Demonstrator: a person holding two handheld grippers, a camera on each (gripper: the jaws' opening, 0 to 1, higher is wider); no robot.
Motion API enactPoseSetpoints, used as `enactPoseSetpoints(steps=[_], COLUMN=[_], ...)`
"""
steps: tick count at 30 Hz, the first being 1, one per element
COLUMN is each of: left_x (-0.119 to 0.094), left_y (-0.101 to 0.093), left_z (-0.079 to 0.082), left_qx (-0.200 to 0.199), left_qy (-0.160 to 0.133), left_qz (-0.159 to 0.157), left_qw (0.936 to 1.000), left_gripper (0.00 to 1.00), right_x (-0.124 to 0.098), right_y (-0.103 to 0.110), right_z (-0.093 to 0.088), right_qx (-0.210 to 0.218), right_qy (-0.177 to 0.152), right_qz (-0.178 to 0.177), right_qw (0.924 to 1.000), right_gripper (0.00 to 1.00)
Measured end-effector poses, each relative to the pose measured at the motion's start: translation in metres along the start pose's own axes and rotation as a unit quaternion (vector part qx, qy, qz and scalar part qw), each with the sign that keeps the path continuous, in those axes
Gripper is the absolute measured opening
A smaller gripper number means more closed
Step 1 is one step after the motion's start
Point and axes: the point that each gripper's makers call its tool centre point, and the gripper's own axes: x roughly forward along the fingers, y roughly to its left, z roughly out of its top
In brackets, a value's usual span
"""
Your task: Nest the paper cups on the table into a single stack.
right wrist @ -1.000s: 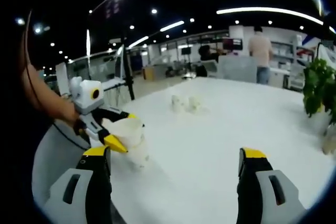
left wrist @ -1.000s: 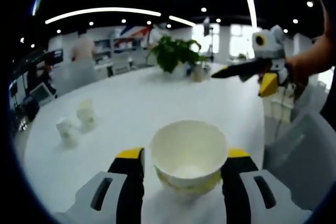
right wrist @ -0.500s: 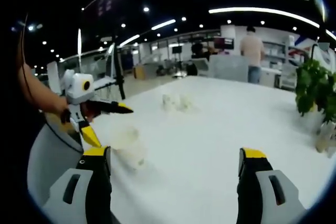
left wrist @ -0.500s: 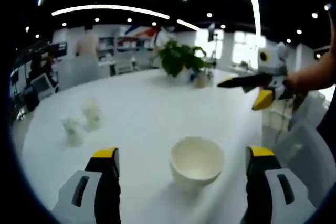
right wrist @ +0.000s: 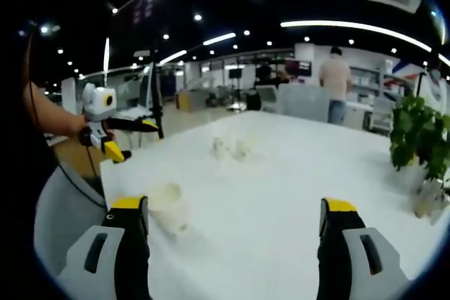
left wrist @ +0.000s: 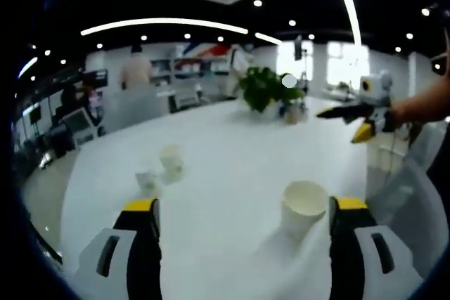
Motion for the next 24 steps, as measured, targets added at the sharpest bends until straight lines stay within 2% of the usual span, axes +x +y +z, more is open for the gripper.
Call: enactPoseSetpoints(steps=[8, 10, 16, 24], left_x=[-0.029, -0.033, -0.038, -0.040], left_y=[0.030, 0.032, 0.038, 0.043], left_z=[-0.015, -0.016, -0.019, -0.022], left_qx=[-0.009, -0.011, 0.006, -0.002], left_qy=[0.008, 0.006, 0.003, 0.004], left_qz=[0.042, 0.044, 0.048, 0.059], left_qw=[0.9990, 0.9989, 0.9988, 0.9982], left_gripper=[0.99, 0.99, 0.99, 0.99], right_x=[0.000, 0.001, 0.007, 0.012], right_y=[-0.001, -0.003, -0.004, -0.006], right_z=[-0.004, -0.003, -0.008, -0.007], right_qx=[0.006, 0.005, -0.002, -0.011], right_qy=[-0.005, -0.013, -0.006, -0.002], right_qz=[-0.002, -0.006, -0.007, -0.006], right_qw=[1.0000, 0.9999, 1.0000, 0.9999], right_gripper=[1.00, 1.00, 1.00, 1.00])
